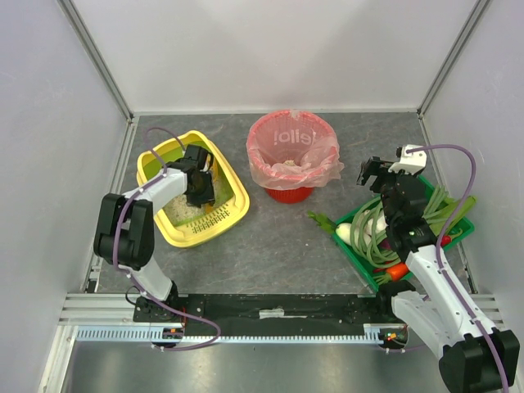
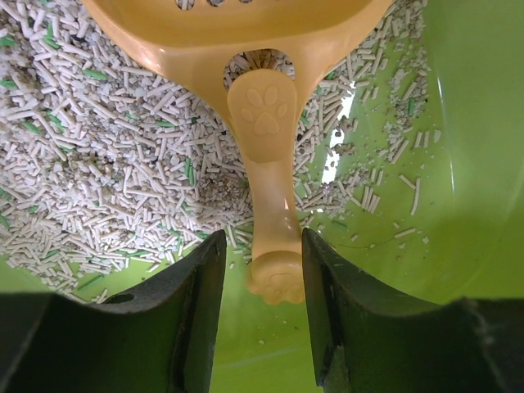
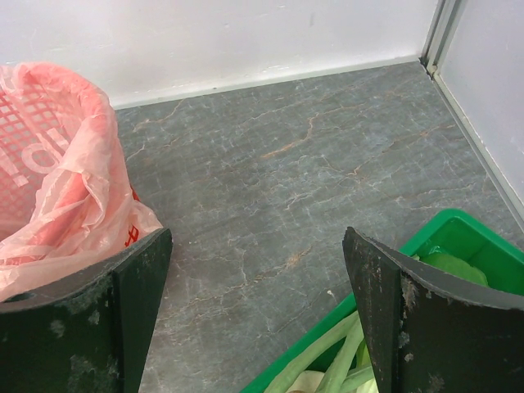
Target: Clean the litter box
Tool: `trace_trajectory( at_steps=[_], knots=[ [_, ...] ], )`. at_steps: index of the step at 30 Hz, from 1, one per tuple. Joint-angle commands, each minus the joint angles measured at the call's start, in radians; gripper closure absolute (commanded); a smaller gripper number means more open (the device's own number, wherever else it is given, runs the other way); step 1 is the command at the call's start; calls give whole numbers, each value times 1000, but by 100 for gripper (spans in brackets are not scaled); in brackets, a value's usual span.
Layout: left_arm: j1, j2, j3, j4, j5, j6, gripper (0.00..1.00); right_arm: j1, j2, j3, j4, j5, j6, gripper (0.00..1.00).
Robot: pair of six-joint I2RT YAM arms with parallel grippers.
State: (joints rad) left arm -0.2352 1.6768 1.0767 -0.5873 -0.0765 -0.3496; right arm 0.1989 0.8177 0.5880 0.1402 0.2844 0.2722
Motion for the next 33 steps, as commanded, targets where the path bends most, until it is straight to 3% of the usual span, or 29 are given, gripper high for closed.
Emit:
trace_trajectory(
  at_steps=[1,10,20,33],
  knots=[
    [2,24,2,34,-5,-29,51,-1,-17,18,16,-11,5,7],
    [2,60,8,32,-29,-20,50,-1,-14,15,21,-10,2,7],
    [5,-69,-11,38,-82,-5,76,-1,-23,9,24,-11,1,7],
    [31,-170,89,-89,-112,54,86,-1,-5,12,30,-21,2,7]
  ],
)
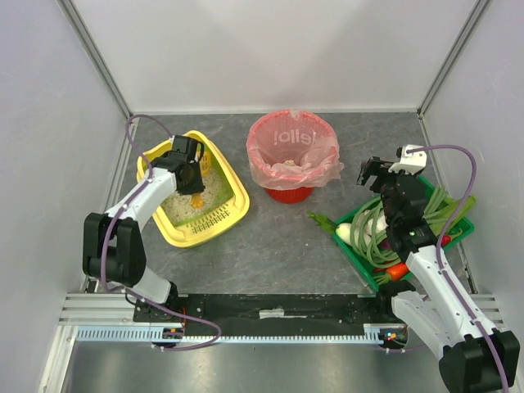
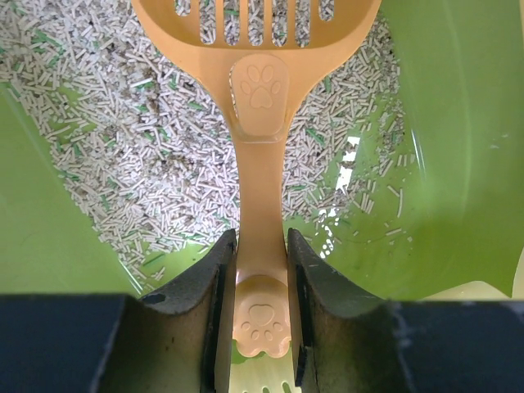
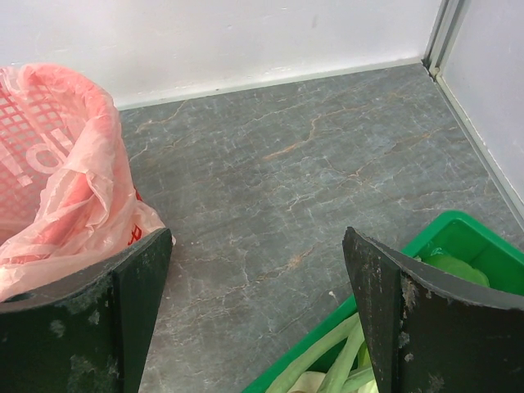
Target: Clean the litter box
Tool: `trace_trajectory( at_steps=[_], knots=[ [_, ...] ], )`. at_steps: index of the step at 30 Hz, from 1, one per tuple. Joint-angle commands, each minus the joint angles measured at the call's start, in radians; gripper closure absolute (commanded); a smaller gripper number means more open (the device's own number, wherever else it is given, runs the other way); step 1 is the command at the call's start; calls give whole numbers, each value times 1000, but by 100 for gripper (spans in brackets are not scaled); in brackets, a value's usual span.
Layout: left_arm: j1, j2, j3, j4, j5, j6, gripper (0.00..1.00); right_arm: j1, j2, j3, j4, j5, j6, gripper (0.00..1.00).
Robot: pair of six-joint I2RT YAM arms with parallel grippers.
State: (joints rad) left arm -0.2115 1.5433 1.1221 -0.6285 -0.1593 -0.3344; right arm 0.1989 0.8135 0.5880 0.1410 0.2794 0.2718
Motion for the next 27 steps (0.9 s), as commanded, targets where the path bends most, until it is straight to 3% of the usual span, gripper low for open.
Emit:
trace_trajectory(
  at_steps=[1,7,13,19,27],
  knots=[
    [12,-40,48,-59,-23,38,87,-1,-2,12,29,-14,3,7],
    [21,-89,59,-118,27,34,98,-1,-5,10,29,-17,6,7],
    [37,-175,38,-160,124,17,98,-6,1,10,29,-28,7,7],
    [57,-207,16,-181,119,14,98,-1,4,9,31,-37,10,7],
    [63,-180,-48,-149,207,11,98,-1,4,7,32,-43,14,7]
  ],
)
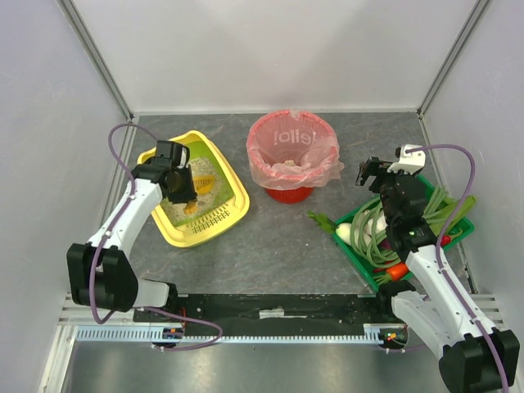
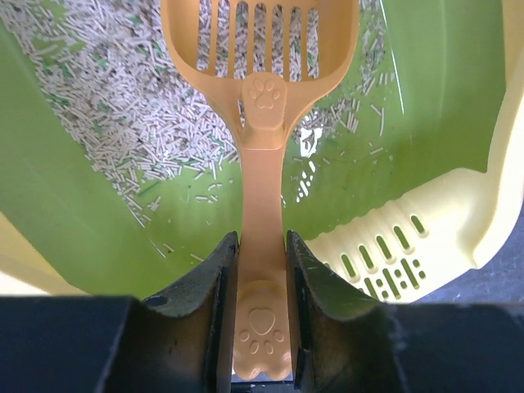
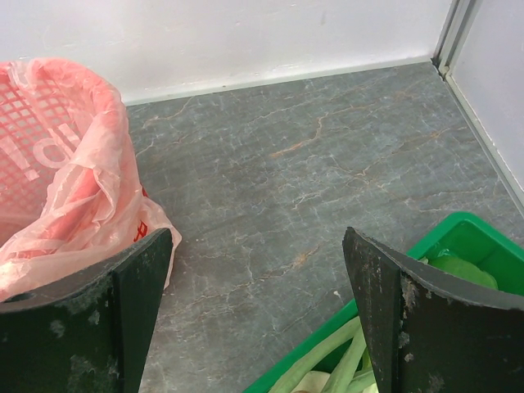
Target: Clean the litter box
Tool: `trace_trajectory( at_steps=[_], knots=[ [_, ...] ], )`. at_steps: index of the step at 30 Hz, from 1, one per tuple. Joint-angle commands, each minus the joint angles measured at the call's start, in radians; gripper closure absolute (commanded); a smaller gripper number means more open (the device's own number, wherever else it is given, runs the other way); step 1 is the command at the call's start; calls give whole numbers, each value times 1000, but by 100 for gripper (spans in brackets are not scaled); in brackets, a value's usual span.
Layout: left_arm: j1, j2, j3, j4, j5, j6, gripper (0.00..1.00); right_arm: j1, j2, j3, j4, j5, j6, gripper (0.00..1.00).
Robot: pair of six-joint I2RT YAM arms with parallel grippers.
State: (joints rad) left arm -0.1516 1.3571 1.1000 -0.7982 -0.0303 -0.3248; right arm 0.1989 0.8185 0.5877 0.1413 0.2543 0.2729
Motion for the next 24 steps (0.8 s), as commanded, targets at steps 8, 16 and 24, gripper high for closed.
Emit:
trace_trajectory(
  at_steps=[8,16,24],
  knots=[
    [3,50,-78,33,115,4,98,-1,4,0,35,-20,12,7],
    [3,57,-101,39,116,10,94,-1,14,0,41,-24,14,7],
    [3,80,-100,33,113,-7,56,-1,19,-2,44,-24,12,7]
  ],
)
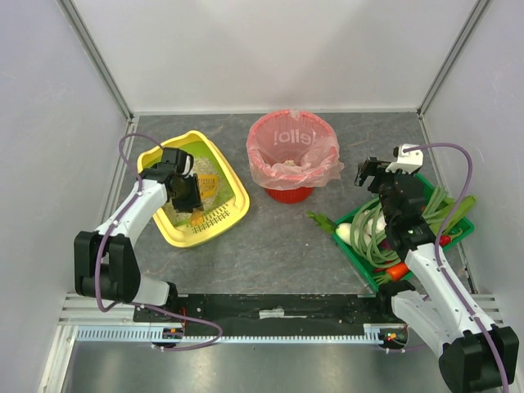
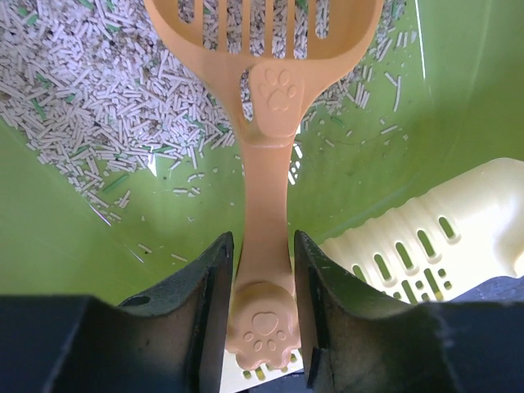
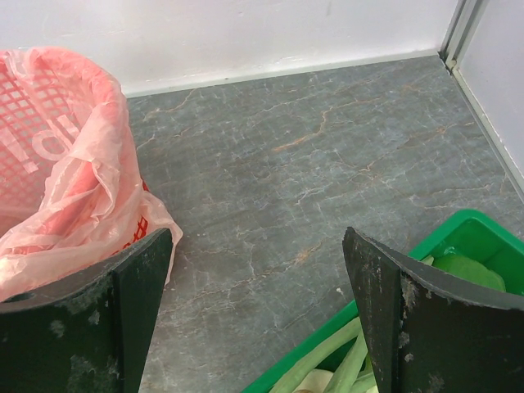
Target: Clean the litter box
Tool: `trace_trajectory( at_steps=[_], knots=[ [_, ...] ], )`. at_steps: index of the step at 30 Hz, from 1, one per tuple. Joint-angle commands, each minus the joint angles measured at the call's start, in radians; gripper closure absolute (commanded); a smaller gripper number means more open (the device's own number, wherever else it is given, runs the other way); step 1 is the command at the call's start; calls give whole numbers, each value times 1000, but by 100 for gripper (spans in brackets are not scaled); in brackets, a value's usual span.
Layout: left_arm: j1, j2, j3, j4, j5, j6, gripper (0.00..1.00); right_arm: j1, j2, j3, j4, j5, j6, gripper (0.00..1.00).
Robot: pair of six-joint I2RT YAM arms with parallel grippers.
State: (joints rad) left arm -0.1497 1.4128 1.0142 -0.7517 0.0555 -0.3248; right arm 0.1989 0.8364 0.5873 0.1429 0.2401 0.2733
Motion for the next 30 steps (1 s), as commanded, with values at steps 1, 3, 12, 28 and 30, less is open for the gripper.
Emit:
trace_trajectory(
  at_steps=[1,3,12,28,30],
  knots=[
    [1,25,-16,-14,26,-5,53,-3,1,-1,43,-10,14,7],
    [1,29,-17,-14,23,-2,48,-1,0,-4,44,-9,12,7],
    [1,43,-9,-6,0,16,52,-1,10,-6,49,-9,15,7],
    [1,72,-5,31,43,35,89,-1,-14,32,1,-36,29,7],
    [1,58,4,32,63,27,96,-1,-26,26,1,-36,29,7]
  ],
)
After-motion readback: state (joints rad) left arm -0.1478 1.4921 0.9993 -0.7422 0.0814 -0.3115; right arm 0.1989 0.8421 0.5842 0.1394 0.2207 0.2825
